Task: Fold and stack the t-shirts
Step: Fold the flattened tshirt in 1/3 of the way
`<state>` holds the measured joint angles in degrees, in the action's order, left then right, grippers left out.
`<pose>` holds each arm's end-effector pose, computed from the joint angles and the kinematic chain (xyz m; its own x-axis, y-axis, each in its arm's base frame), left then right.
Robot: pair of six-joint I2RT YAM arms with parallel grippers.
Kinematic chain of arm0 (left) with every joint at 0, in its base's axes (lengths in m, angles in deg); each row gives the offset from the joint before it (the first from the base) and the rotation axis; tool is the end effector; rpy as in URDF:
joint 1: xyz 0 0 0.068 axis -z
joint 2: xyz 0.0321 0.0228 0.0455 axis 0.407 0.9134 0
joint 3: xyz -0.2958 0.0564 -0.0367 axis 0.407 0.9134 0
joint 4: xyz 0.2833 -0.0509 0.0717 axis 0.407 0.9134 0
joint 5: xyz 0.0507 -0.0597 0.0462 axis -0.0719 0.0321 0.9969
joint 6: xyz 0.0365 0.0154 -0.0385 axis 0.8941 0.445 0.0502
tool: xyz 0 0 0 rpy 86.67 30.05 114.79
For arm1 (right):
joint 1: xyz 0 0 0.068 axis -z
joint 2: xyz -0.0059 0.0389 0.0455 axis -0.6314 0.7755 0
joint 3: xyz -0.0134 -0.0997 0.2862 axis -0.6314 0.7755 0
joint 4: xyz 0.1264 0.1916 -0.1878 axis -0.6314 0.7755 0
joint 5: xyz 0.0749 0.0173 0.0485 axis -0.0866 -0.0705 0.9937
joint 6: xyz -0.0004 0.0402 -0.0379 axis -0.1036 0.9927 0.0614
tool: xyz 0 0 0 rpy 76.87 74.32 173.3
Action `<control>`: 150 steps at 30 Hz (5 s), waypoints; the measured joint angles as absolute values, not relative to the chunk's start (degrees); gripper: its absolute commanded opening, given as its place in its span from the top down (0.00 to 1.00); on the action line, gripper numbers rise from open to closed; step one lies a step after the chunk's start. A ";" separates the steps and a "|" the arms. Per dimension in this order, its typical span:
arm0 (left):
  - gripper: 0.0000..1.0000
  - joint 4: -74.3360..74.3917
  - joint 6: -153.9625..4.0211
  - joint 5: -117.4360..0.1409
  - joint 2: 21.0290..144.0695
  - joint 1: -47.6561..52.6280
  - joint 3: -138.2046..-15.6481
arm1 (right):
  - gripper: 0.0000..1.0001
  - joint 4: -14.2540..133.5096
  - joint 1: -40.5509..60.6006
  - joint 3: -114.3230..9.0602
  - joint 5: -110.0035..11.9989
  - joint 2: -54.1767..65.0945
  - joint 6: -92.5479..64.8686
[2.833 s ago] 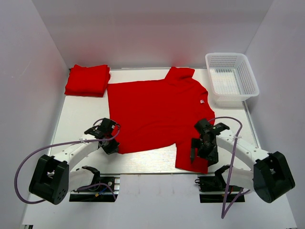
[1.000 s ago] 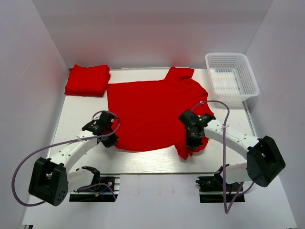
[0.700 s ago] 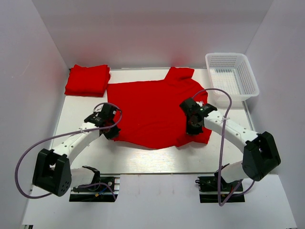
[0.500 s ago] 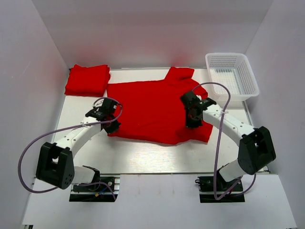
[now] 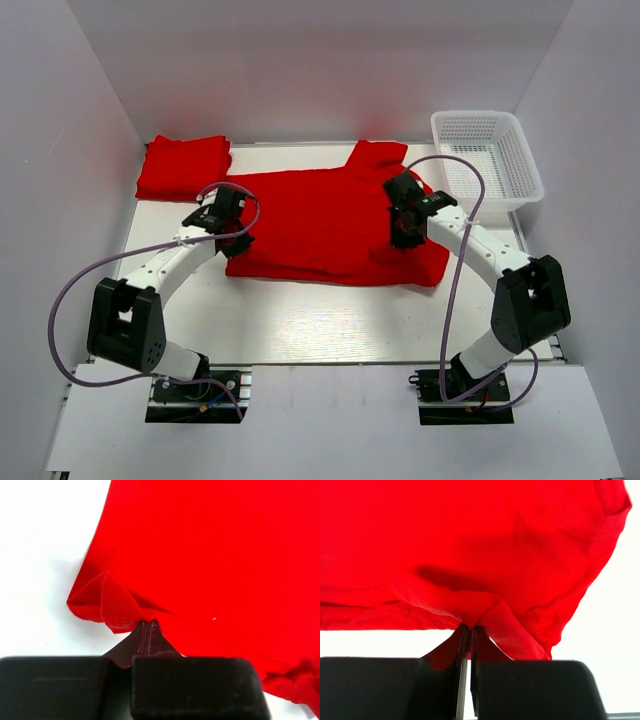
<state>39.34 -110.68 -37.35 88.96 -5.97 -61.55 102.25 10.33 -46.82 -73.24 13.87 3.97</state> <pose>0.2980 -0.0883 0.2430 -0.7189 -0.5186 -0.4627 -0.4813 0.8518 -0.2069 0.3149 0.1609 0.2725 -0.8539 -0.0142 -0.5202 0.0086 0.9991 -0.0413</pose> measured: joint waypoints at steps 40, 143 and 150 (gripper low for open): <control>1.00 42.25 -110.11 -33.13 102.06 -8.59 -70.78 | 1.00 87.17 16.65 -57.70 -70.75 24.41 -8.93; 0.01 28.28 -84.73 -47.56 108.61 -1.27 -70.60 | 1.00 87.17 18.90 -64.55 -69.99 35.23 -9.12; 0.01 29.53 -89.52 -40.02 109.49 -2.41 -69.62 | 1.00 86.98 18.90 -63.43 -70.21 35.23 -9.10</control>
